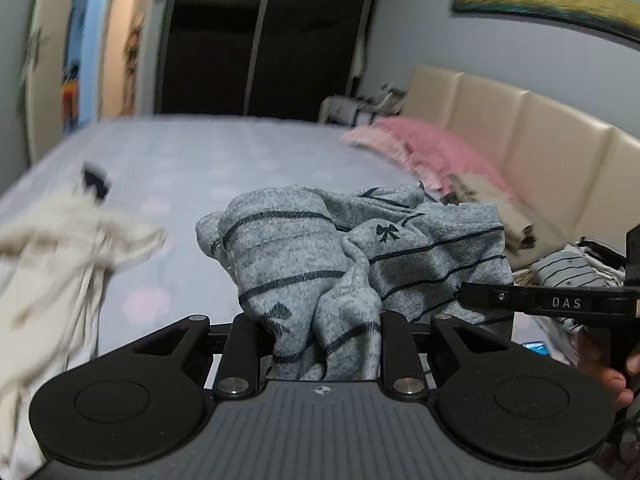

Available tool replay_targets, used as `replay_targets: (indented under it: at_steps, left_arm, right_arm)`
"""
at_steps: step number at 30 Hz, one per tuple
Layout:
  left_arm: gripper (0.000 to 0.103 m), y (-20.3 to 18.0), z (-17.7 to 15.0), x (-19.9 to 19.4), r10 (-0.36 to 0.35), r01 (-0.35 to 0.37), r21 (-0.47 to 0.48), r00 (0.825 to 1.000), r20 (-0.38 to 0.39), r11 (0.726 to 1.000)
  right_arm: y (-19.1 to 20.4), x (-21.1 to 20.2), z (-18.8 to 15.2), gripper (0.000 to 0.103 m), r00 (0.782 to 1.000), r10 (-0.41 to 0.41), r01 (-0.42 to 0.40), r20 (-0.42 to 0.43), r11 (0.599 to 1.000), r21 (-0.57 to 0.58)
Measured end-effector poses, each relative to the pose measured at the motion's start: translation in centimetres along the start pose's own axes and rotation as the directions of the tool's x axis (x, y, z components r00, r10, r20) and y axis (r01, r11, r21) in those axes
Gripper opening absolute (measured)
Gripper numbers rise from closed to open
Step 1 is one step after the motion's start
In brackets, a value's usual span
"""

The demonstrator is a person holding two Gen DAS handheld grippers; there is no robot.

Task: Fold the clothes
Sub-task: 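Lift the folded grey top with both grippers toward the clothes stacks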

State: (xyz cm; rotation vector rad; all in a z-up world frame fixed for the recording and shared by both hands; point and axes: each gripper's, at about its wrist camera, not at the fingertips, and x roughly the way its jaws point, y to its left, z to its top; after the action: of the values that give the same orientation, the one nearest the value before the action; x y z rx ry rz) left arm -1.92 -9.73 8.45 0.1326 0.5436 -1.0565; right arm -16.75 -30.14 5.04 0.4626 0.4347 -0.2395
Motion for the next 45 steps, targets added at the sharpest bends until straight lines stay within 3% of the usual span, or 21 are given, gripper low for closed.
replay_targets:
  at_steps: [5, 13, 17, 23, 29, 33, 37, 42, 45]
  left_arm:
    - [0.020, -4.5, 3.6, 0.3, -0.076, 0.067, 0.092, 0.993, 0.093, 0.994]
    - [0.020, -12.8, 8.4, 2.9, -0.232, 0.210, 0.143, 0.959, 0.160, 0.967]
    - [0.020, -17.5, 9.8, 5.2, -0.344, 0.324, 0.135, 0.925, 0.161, 0.936]
    - [0.019, -25.6, 10.7, 9.3, -0.486, 0.473, 0.121, 0.866, 0.119, 0.873]
    - [0.019, -33.1, 9.2, 13.0, -0.616, 0.612, 0.079, 0.786, 0.048, 0.787]
    - [0.020, -36.3, 7.0, 14.9, -0.661, 0.660, 0.060, 0.750, 0.002, 0.749]
    - [0.020, -38.5, 4.8, 18.2, -0.661, 0.664, 0.061, 0.747, -0.065, 0.745]
    - [0.020, -39.1, 3.8, 23.6, -0.618, 0.632, 0.108, 0.774, -0.138, 0.768]
    - [0.021, -39.3, 4.3, 26.9, -0.601, 0.623, 0.130, 0.780, -0.173, 0.771]
  right_arm:
    - [-1.8, -4.8, 3.2, 0.018, 0.992, -0.038, 0.040, 0.121, 0.999, -0.010]
    - [-5.9, -13.6, 9.1, 0.018, 0.956, -0.136, 0.155, 0.261, 0.986, -0.054]
    - [-8.9, -18.0, 10.9, 0.018, 0.931, -0.208, 0.235, 0.299, 0.970, -0.057]
    - [-14.9, -25.7, 12.6, 0.018, 0.903, -0.319, 0.348, 0.288, 0.936, -0.052]
    - [-20.7, -32.1, 12.9, 0.018, 0.853, -0.455, 0.476, 0.256, 0.879, -0.020]
    - [-24.7, -35.3, 12.6, 0.018, 0.823, -0.529, 0.542, 0.206, 0.840, -0.007]
    - [-29.2, -35.3, 12.1, 0.018, 0.808, -0.571, 0.576, 0.145, 0.817, 0.009]
    - [-34.9, -31.3, 11.7, 0.018, 0.810, -0.581, 0.581, 0.075, 0.814, 0.030]
    - [-37.9, -28.3, 12.1, 0.018, 0.812, -0.582, 0.581, 0.050, 0.813, 0.029]
